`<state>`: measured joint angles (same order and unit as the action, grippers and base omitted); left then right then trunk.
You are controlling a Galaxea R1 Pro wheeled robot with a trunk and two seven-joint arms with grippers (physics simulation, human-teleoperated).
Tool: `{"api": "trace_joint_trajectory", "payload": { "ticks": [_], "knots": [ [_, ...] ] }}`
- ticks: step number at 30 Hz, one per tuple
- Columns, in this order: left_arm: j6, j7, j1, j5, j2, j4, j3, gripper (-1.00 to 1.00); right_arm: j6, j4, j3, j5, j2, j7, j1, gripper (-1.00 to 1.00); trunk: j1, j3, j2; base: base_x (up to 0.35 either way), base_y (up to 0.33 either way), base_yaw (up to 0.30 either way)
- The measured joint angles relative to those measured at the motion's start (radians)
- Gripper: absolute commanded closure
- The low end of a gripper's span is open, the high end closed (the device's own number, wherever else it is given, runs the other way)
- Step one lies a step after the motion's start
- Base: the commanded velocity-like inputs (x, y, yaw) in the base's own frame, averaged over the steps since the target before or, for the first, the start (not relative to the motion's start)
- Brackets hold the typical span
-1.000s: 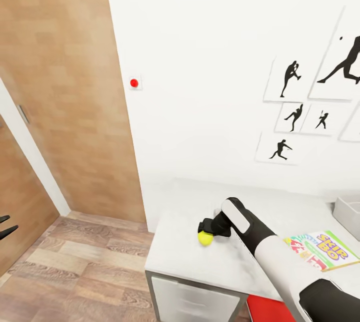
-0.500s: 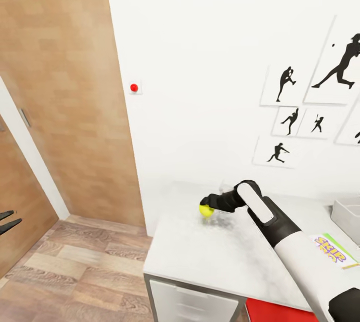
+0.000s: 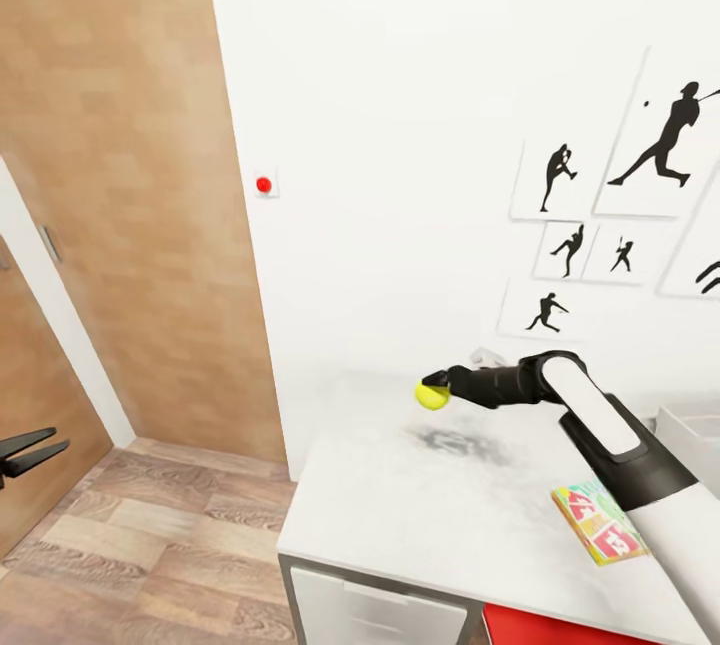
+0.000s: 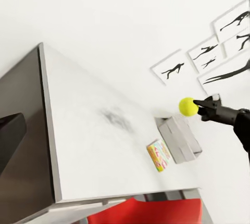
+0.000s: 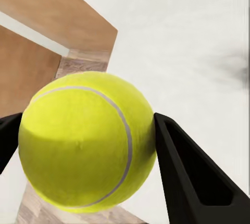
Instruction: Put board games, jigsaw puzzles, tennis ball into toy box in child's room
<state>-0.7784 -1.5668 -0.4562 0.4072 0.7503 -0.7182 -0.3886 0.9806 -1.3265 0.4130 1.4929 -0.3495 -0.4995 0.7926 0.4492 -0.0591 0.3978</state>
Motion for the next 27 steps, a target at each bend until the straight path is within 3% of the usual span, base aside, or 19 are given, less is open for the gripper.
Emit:
{"api": "trace_joint_trajectory", "payload": {
  "ticks": [5, 12, 17, 22, 27],
  "knots": [
    [-0.002, 0.0, 0.0, 0.0, 0.0, -0.008, 0.003, -1.0, -0.005, -0.05, -0.033, 0.024, -0.028, 0.0, -0.014, 1.0, 0.0, 0.008, 0.0, 0.0, -0.001, 0.0],
    [-0.003, 0.0, 0.0, 0.001, 0.0, -0.012, 0.009, -1.0, -0.004, -0.108, -0.091, 0.03, -0.034, 0.0, -0.02, 1.0, 0.0, 0.02, 0.0, 0.0, 0.0, 0.0],
    [-0.004, 0.0, -0.001, 0.002, 0.001, -0.034, 0.069, -1.0, 0.003, -0.117, -0.13, 0.031, -0.035, 0.0, -0.021, 1.0, 0.0, 0.028, 0.0, 0.0, 0.0, 0.0],
    [-0.006, 0.0, -0.001, 0.004, 0.0, -0.071, 0.103, -1.0, 0.005, -0.122, -0.152, 0.034, -0.036, 0.0, -0.021, 1.0, 0.0, 0.036, 0.0, 0.0, 0.0, -0.008],
    [-0.007, 0.0, -0.001, 0.004, 0.0, -0.082, 0.114, -1.0, 0.032, -0.136, -0.228, 0.062, -0.038, 0.0, -0.021, 1.0, 0.0, 0.044, 0.001, 0.0, 0.0, -0.029]
  ]
}}
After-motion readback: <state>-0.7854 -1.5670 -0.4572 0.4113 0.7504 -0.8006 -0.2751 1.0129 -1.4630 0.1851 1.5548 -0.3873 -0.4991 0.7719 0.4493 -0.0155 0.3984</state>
